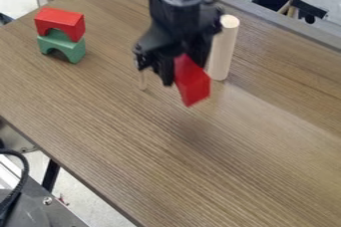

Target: Move the red arch from top of the other

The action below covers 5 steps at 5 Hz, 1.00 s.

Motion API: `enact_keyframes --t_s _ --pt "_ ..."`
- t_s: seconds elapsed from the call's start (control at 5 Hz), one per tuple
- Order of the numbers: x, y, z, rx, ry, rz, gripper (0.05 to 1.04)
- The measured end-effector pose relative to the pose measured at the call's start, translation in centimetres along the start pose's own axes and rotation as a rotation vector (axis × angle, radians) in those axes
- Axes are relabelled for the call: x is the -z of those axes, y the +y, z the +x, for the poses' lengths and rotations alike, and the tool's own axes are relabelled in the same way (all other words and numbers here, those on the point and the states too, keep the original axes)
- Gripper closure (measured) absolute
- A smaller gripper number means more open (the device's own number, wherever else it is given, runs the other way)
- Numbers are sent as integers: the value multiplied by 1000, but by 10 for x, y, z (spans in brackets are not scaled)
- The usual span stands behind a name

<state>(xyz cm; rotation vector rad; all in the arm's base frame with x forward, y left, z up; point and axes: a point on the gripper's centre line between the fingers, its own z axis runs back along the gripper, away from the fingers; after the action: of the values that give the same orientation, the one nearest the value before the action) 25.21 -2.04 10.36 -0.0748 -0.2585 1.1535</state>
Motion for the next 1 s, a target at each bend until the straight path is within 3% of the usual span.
enact_keyframes --t_s 0.2,0.6,0.8,1.0 --pt "5 -5 -14 44 10 -5 500" --pt "71 -5 -21 132 16 123 500" --pt "77 -12 -17 157 -9 86 426" --pt "76 -2 -19 148 14 95 137"
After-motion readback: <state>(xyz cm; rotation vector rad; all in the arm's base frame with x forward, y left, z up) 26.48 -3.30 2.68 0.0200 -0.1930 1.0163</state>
